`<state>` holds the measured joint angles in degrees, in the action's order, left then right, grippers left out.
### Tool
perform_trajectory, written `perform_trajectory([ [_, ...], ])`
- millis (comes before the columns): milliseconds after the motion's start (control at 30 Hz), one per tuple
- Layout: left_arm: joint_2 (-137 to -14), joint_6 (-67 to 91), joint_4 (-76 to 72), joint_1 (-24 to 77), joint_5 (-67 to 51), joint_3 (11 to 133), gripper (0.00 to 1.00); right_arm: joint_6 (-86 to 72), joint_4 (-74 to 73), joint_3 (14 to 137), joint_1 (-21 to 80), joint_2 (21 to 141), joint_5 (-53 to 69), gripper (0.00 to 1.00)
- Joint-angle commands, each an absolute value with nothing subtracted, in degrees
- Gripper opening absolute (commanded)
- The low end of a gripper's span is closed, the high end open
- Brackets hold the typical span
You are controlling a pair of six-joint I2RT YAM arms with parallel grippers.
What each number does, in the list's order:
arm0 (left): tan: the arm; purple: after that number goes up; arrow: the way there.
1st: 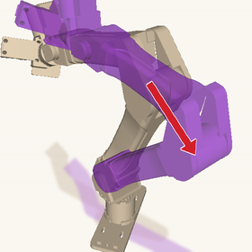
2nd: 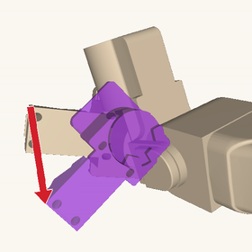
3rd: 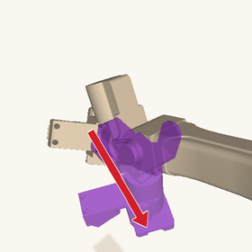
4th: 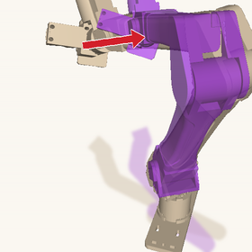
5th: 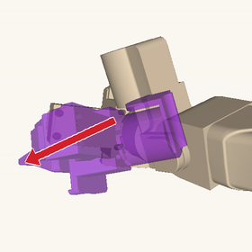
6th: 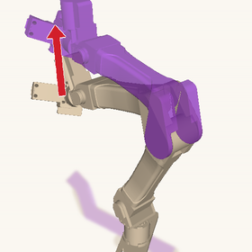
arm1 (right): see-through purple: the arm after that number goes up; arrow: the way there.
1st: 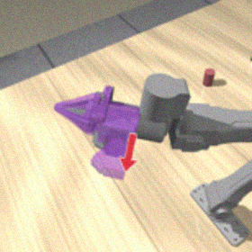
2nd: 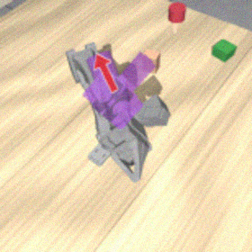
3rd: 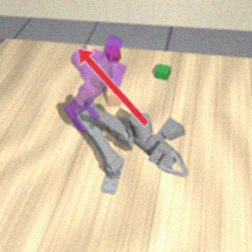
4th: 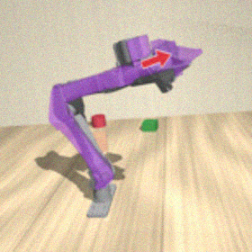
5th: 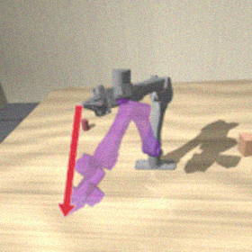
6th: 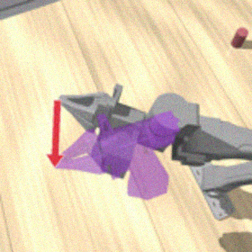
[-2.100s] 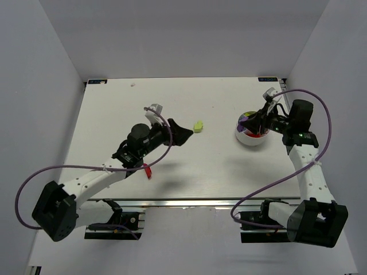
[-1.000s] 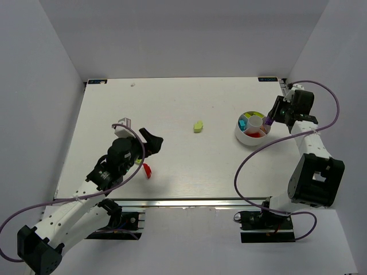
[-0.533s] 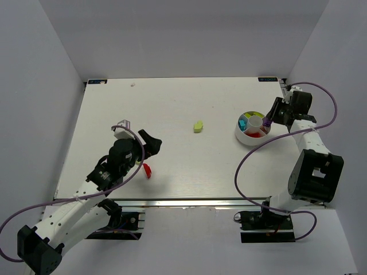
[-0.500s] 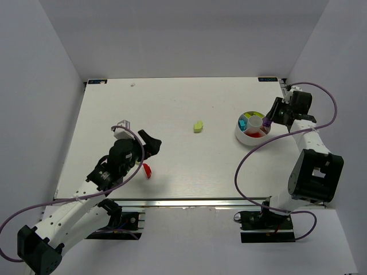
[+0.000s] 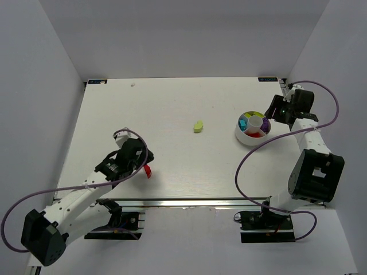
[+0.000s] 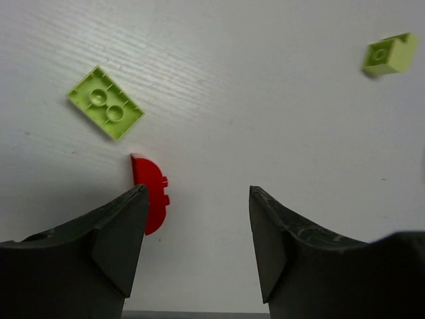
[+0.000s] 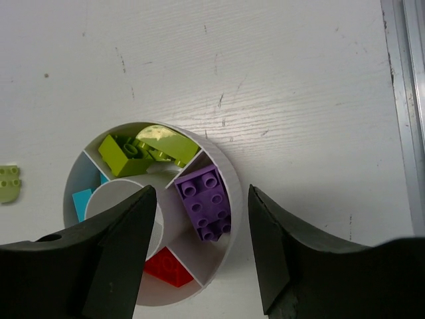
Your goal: Sort the legos into containers by color
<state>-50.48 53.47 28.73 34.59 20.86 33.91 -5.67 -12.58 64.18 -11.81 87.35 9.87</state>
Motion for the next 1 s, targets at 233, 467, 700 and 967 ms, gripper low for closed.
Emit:
perform_trajectory([
  [233, -66.6, 56.9, 39.8, 34.3, 23.1, 42.4, 0.73, 4.3, -12.1, 68.8, -13.8, 81.1, 22.5, 0.62],
  [467, -77.6, 59.1, 44.5, 34.3, 24.3, 47.5, 0.69, 7.5, -10.1, 68.0, -14.0, 77.3, 25.9, 0.29],
  [700, -81.0, 58.2, 42.2, 30.8, 20.2, 47.8, 0.64, 6.5, -9.3, 66.7, -14.1, 75.9, 26.5, 0.33],
  [967, -84.7, 55.4, 38.6, 28.5, 15.2, 48.3, 0.53, 5.1, -8.3, 66.4, -14.2, 75.0, 27.2, 0.34],
])
